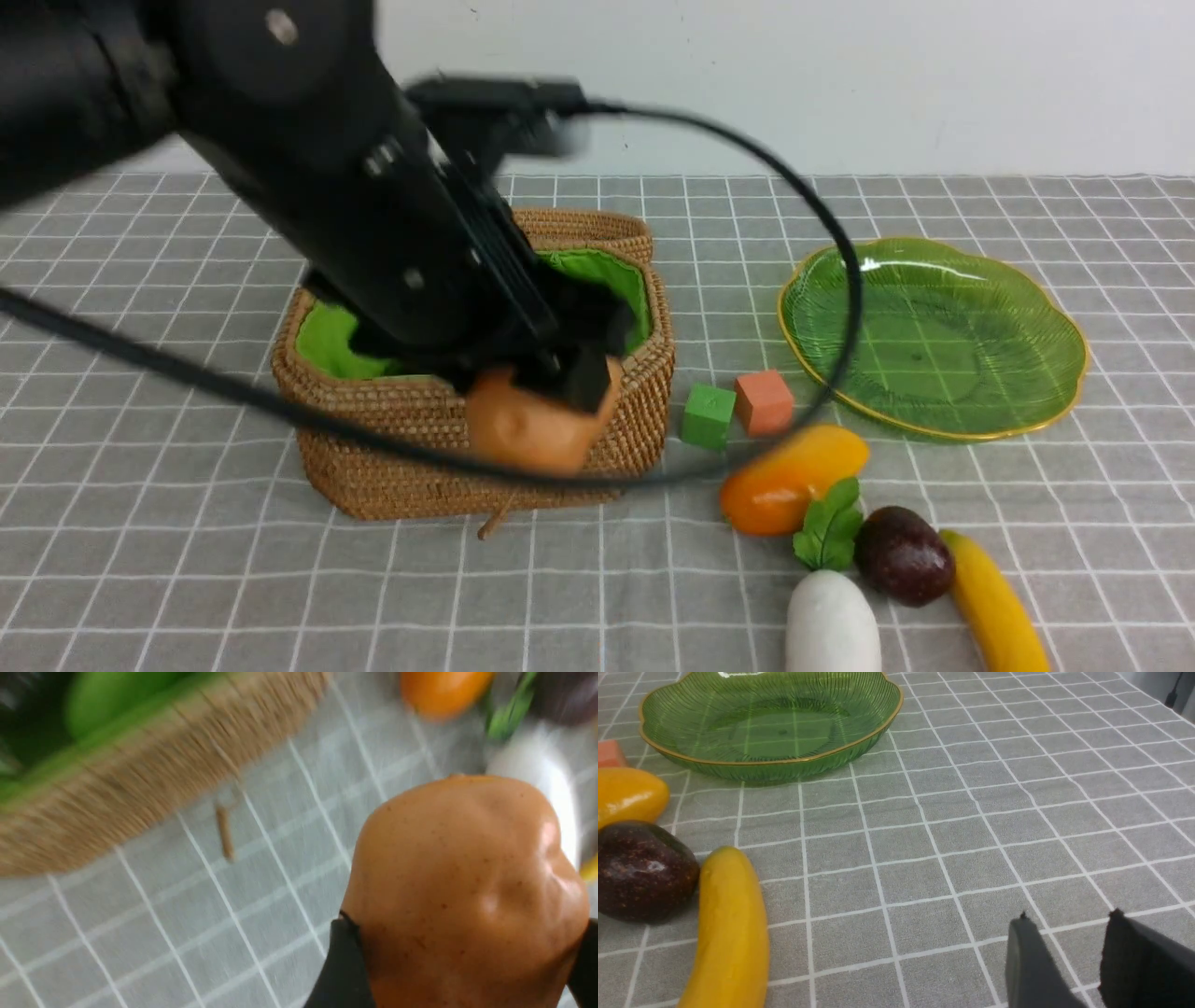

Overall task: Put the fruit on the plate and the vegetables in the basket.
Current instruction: Grab a potato with your left arm and place it in the basket on the left

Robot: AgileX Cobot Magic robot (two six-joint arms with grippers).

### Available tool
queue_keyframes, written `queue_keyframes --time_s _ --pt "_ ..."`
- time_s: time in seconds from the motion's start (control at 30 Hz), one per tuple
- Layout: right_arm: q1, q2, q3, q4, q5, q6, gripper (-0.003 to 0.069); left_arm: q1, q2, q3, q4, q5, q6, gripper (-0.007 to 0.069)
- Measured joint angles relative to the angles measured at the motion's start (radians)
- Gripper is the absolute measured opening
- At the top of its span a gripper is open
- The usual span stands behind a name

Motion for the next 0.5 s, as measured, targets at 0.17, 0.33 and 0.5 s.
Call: queue_keyframes --time_s 0.17,0.33,0.5 --pt "0.0 0.0 0.0 0.0 0.0 0.0 0.0242 0.168 0.036 -0.078 -0.048 -0.134 0.023 0.0553" --pt "0.0 0.0 0.0 0.0 0.0 0.0 0.0242 0.241 0.167 -0.085 -0.01 -0.25 -0.064 0.0553" --pt "0.0 0.0 0.0 0.0 0.0 0.0 0.0242 0.241 0.273 -0.085 0.04 -0.249 -0.14 0.0553"
